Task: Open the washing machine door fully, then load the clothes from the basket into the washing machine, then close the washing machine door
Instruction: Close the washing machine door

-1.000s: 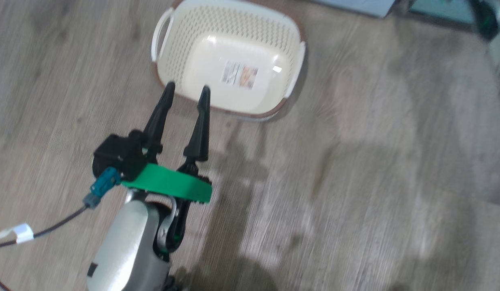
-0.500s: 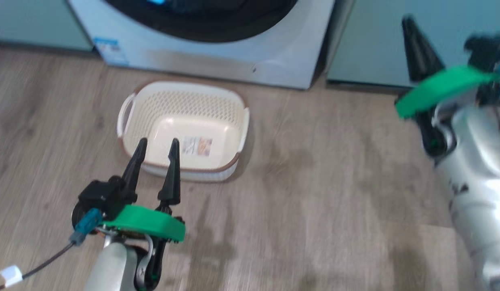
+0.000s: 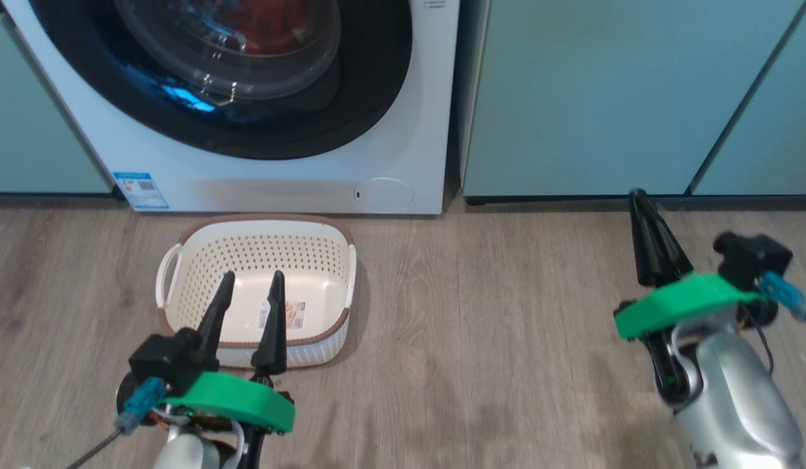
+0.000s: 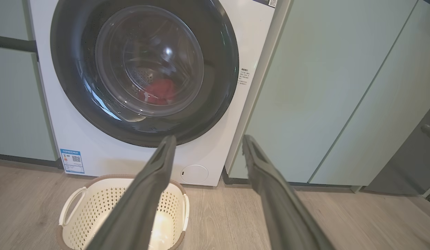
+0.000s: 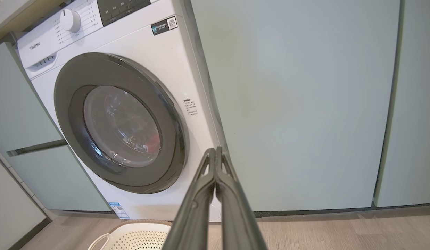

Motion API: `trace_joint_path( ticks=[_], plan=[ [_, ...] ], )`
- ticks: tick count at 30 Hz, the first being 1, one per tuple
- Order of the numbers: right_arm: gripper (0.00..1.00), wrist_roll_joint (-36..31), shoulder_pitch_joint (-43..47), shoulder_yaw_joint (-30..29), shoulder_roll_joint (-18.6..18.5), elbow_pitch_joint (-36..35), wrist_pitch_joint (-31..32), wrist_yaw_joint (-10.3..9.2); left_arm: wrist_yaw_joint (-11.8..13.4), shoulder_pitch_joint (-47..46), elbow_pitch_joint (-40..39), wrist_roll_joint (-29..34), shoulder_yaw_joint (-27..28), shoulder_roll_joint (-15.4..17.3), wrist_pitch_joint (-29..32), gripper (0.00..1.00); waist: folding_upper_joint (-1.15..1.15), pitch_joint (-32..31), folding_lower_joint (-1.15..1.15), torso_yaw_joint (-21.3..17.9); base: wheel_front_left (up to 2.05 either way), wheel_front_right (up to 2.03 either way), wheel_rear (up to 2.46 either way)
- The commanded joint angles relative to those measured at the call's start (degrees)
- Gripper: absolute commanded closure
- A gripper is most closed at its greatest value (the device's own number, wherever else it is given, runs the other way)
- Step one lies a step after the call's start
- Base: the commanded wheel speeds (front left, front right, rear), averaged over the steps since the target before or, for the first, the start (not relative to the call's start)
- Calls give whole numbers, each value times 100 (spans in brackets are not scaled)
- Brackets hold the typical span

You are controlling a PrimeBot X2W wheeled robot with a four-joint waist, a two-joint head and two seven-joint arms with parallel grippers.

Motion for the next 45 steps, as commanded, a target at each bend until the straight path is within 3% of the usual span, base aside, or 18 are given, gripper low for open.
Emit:
trace_joint_path(
  ticks=[1, 7, 15, 16, 17, 18, 45],
  plan=[
    [100, -57, -86, 59, 71, -289, -37, -1, 34, -171, -203, 1, 159, 52, -55, 0, 0, -49, 1, -48, 0, 0, 0],
    [100, -322, 667, -186, 208, -974, -37, -1, 259, 4, -258, 346, 9, 52, -55, 0, 0, -109, 1, -91, 0, 0, 0],
    [100, -295, 1360, -336, 230, -1322, -37, -1, 488, 213, -284, 278, 20, 52, -55, 0, 0, -214, 1, -101, 0, 0, 0],
    [91, -302, 1415, -329, 231, -1315, -37, -1, 494, 229, -288, 283, 21, 52, -55, 0, 0, -224, 1, -102, 0, 0, 0],
    [56, -297, 1459, -337, 231, -1316, -37, -1, 495, 243, -289, 281, 20, 52, -55, 0, 0, -235, 1, -99, 0, 0, 0],
    [1, -258, 1495, -356, 231, -1312, -37, -1, 494, 256, -289, 273, 19, 52, -55, 0, 0, -248, 1, -96, 0, 0, 0],
    [0, -257, 1587, -254, 232, -1429, -37, -1, 644, 334, -296, 379, 75, 52, -55, 0, 0, -322, 1, -11, 0, 0, 0]
  ],
)
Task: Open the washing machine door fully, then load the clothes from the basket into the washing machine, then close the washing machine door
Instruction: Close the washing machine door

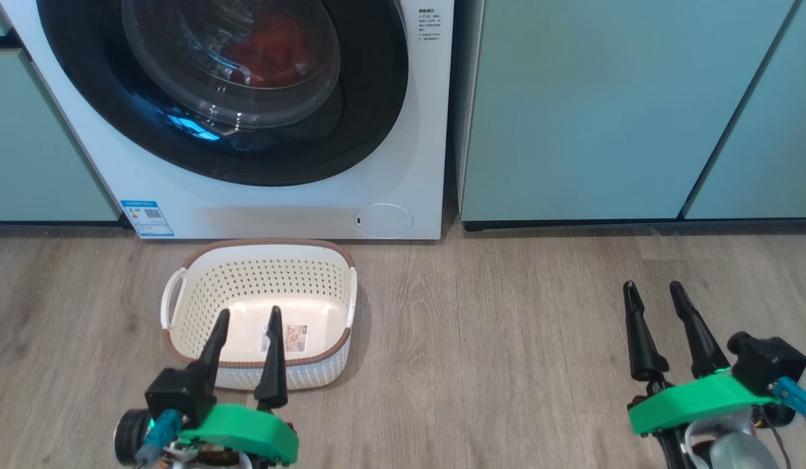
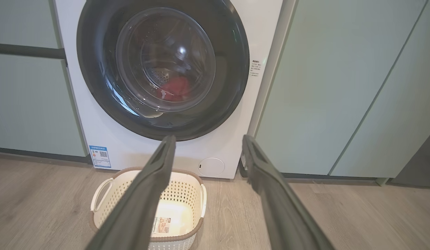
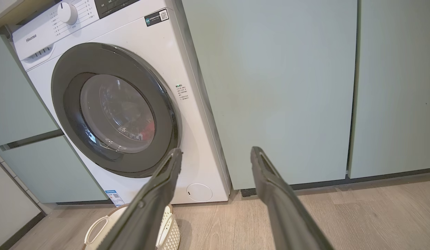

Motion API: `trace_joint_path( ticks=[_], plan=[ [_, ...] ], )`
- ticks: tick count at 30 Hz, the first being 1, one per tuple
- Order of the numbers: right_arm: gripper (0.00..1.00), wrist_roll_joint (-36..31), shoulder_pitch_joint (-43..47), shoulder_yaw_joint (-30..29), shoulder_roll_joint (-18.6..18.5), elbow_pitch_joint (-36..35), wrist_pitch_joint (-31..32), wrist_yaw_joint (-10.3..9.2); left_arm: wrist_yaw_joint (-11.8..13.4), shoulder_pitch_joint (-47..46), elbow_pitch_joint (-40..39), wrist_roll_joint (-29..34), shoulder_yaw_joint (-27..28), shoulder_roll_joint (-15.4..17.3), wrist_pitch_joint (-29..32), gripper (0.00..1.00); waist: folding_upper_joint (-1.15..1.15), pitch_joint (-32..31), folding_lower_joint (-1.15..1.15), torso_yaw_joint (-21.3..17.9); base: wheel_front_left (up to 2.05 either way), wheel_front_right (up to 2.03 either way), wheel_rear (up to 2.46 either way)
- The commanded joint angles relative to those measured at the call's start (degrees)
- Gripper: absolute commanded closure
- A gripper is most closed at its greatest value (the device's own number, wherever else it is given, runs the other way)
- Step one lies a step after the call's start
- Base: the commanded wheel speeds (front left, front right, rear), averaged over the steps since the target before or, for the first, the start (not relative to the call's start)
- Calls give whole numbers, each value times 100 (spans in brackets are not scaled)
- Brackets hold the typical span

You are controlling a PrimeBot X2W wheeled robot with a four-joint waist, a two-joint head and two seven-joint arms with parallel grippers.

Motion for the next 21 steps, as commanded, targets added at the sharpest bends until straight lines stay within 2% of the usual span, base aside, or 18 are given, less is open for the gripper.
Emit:
trace_joint_path(
  ticks=[1, 10, 21],
  plan=[
    [0, 22, -196, 118, 0, -213, -38, -1, 46, -170, -173, -44, 235, 41, -55, 0, 0, -3, 0, 7, 0, 0, 0],
    [0, -23, -194, 139, 0, -180, -38, -1, 78, -141, -167, -167, 255, 41, -55, 0, 0, -37, 0, 54, 0, 0, 0],
    [0, -8, -192, 146, 0, -132, -38, -1, -16, -128, -90, -314, 287, 41, -55, 0, 0, -68, 0, 73, 0, 0, 0]
  ],
)
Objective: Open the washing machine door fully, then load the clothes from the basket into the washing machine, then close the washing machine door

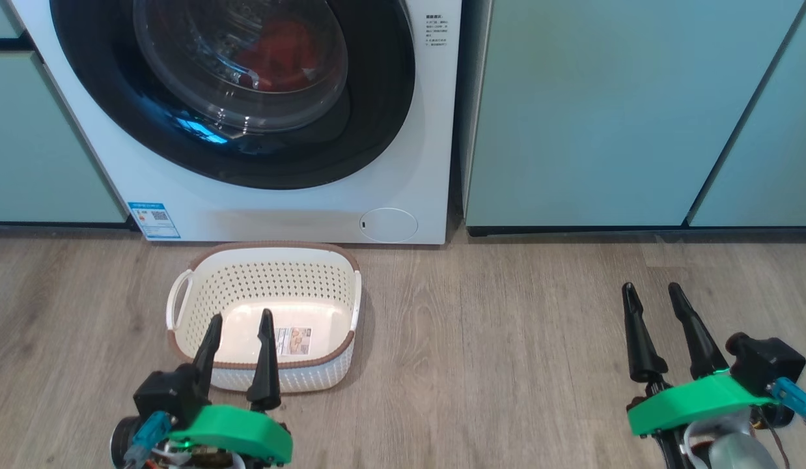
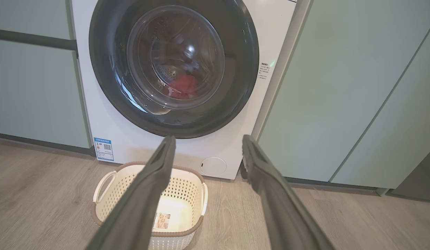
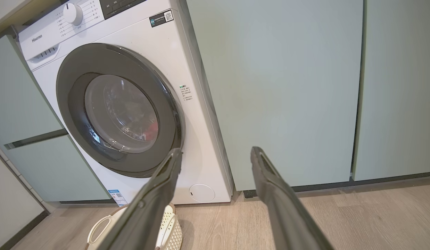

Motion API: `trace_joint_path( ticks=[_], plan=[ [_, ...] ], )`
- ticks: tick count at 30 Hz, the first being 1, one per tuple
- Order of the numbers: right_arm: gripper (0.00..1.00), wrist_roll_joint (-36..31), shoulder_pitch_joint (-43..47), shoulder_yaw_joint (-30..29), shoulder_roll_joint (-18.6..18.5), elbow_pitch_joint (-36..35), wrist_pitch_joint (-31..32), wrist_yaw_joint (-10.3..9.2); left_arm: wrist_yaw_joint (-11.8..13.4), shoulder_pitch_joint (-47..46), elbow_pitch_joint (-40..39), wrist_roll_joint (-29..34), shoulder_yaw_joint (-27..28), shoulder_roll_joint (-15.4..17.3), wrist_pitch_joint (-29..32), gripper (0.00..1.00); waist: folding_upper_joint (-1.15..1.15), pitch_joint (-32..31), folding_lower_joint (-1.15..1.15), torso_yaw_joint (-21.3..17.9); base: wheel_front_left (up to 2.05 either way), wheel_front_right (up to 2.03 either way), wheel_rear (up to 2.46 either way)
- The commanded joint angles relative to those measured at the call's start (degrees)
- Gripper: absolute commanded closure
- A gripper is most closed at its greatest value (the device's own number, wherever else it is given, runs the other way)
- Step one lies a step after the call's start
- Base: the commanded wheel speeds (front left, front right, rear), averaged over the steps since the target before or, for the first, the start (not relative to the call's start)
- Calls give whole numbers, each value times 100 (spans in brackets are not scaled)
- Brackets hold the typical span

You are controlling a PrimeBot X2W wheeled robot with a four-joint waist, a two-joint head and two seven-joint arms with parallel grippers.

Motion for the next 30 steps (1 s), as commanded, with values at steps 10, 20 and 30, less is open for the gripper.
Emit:
trace_joint_path(
  ticks=[10, 20, 30],
  plan=[
    [0, -1, -191, 129, 1, -142, -38, -1, -100, -138, -108, -32, 178, 41, -55, 0, 0, 11, 0, -6, 0, 0, 0],
    [100, 0, 0, 10, 0, 64, 0, 0, -92, 10, 112, -129, -5, 0, 0, 100, 0, 40, 0, -15, 0, 0, 0],
    [100, 299, 148, 10, 2, 500, 98, 0, -135, 166, 560, -466, 38, -5, 103, 100, 0, 63, 0, -11, 0, 0, 0]
  ],
)
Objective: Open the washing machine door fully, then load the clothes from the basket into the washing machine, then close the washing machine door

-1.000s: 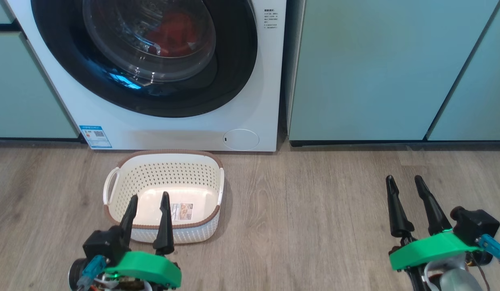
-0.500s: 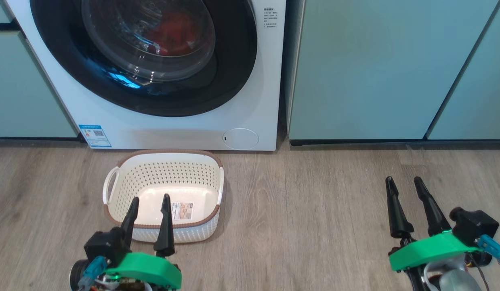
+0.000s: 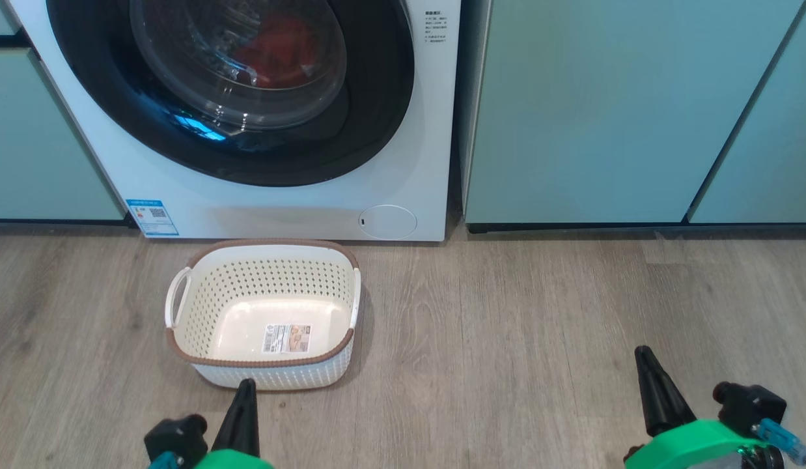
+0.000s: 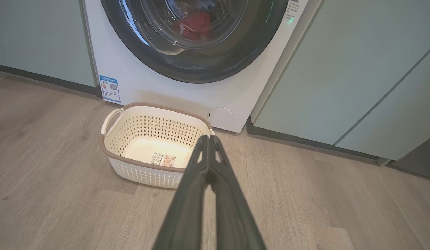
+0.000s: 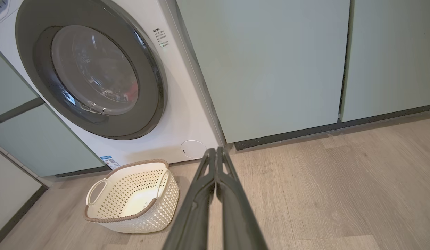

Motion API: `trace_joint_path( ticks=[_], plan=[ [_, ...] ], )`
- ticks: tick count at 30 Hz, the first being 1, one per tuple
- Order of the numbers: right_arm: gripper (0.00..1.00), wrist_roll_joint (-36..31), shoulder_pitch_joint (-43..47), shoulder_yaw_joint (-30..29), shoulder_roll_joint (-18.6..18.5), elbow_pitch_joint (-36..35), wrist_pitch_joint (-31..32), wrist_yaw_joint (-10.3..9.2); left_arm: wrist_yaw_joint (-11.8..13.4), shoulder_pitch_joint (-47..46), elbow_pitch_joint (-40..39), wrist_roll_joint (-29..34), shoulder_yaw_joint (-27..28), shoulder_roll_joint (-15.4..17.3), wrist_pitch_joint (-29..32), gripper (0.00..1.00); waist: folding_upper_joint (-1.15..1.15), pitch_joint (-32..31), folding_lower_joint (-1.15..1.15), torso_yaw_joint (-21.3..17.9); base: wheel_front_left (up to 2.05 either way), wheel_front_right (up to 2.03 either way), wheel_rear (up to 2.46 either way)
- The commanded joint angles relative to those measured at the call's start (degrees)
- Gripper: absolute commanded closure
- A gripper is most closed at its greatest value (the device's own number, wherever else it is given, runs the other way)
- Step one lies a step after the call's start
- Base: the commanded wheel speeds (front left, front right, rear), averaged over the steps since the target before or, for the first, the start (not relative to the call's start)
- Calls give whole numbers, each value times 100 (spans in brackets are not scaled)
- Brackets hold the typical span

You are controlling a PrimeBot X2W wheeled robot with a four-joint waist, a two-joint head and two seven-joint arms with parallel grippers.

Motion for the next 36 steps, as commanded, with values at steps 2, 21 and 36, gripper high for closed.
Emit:
trace_joint_path(
  ticks=[2, 21, 36],
  plan=[
    [100, 226, -284, -29, 0, -207, 53, 0, -65, -294, -190, -221, 62, 20, 45, 100, 0, 9, 0, 3, 0, 0, 0],
    [100, 1282, -404, -97, 0, -266, 352, 0, -258, -475, -127, -1311, 249, 63, 304, 100, 0, 71, 0, 25, 0, 0, 0],
    [100, 2162, -509, -155, -1, -311, 605, 0, -416, -616, -103, -2208, 420, 89, 530, 100, 0, 123, 0, 42, 0, 0, 0]
  ],
)
